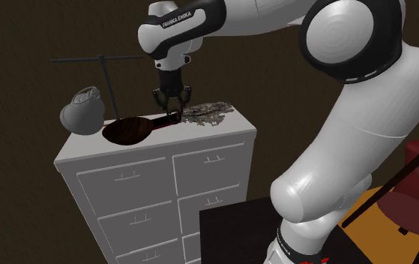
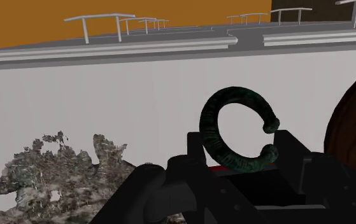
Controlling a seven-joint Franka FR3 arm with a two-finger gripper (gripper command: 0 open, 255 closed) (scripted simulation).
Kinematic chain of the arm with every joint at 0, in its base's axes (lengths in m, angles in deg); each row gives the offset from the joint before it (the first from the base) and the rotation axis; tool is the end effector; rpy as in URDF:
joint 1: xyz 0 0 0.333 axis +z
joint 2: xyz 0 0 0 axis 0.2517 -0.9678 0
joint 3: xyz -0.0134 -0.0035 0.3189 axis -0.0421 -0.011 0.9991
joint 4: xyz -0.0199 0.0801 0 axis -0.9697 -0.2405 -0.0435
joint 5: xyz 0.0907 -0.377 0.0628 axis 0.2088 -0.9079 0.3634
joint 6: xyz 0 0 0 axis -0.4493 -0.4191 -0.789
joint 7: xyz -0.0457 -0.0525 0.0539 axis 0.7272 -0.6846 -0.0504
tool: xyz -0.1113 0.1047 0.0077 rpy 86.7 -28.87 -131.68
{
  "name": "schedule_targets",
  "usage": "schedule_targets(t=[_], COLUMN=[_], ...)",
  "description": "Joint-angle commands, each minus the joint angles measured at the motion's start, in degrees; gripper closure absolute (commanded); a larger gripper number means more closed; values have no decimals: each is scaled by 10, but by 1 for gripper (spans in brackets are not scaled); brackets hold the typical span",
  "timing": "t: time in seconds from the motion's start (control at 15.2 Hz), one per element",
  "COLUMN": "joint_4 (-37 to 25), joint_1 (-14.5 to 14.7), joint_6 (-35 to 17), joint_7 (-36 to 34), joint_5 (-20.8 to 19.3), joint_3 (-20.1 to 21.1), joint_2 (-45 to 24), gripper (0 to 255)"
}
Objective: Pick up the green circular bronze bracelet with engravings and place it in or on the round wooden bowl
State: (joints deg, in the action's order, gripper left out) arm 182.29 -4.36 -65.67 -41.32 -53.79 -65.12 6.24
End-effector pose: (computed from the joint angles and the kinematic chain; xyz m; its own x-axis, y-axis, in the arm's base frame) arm 0.4232 0.3027 0.4842 0.9991 0.0254 0.0351 0.0246 -0.9994 0.0235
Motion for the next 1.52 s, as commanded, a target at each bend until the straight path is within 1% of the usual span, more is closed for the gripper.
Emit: schedule_targets(t=[0.0,0.2,0.4,0.59,0.86,1.12,1.39,1.45], joint_4=[-16,-34,-99,-173,-290,-439,-396,-403], joint_1=[0,-1,12,32,74,139,131,133], joint_6=[17,36,47,65,101,156,121,127], joint_7=[1,1,-45,-91,-148,-192,-193,-193], joint_5=[0,0,-24,-56,-106,-160,-156,-156], joint_3=[-1,-1,25,46,64,68,66,66], joint_2=[1,1,-58,-124,-221,-330,-322,-322], gripper=[255,255,255,255,255,255,255,255])
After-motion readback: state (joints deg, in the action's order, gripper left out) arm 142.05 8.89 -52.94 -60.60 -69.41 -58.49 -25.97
